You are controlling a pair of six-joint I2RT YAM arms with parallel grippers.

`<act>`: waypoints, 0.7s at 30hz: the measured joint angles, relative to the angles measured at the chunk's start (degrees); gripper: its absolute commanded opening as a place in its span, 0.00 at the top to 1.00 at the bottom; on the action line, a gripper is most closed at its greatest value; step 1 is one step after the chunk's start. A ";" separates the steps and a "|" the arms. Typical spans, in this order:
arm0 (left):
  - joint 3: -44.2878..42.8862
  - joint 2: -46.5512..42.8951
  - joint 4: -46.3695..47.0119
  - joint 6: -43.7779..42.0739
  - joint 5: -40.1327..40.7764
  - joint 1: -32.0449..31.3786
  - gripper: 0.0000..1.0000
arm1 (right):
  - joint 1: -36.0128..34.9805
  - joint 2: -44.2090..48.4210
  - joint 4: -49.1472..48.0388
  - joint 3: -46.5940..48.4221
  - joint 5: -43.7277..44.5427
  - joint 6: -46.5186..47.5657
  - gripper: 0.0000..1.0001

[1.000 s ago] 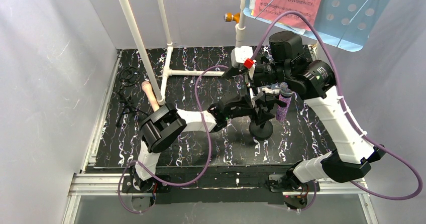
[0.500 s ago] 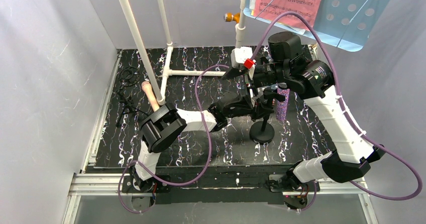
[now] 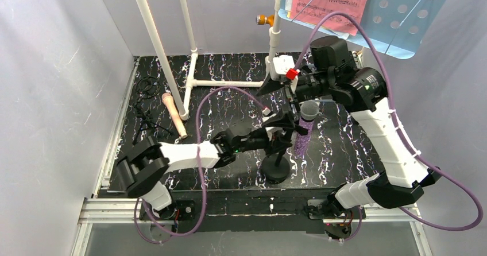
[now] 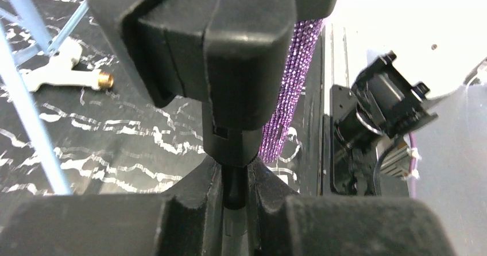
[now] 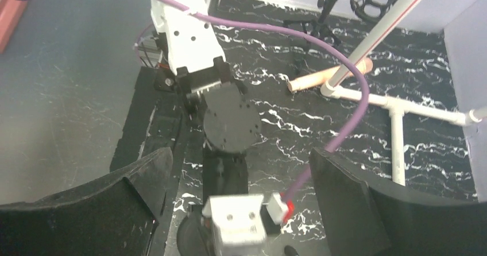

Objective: Pack up the instrument practice props
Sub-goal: Pick up the microphone stand with the microphone from the center of the board.

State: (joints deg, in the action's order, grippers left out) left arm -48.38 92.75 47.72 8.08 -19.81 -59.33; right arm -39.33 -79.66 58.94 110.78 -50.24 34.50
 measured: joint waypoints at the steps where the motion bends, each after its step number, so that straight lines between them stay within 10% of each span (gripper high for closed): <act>1: 1.55 -2.32 -1.20 -0.42 0.52 -0.15 1.00 | 0.13 -0.04 0.74 0.85 -0.63 0.17 0.02; 13: 20.17 -32.76 -12.28 -8.37 18.40 -0.17 1.00 | 1.22 0.20 1.36 1.31 -4.07 0.57 0.02; 21: 25.64 -35.69 -7.23 -11.67 29.40 7.50 1.00 | 2.91 -0.59 -2.27 -2.62 -5.18 -1.97 0.01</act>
State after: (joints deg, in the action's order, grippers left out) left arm -22.74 57.06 40.49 -3.60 9.58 -51.83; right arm -36.42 -80.25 56.66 108.16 -55.42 32.53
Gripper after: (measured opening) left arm 0.105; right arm 0.983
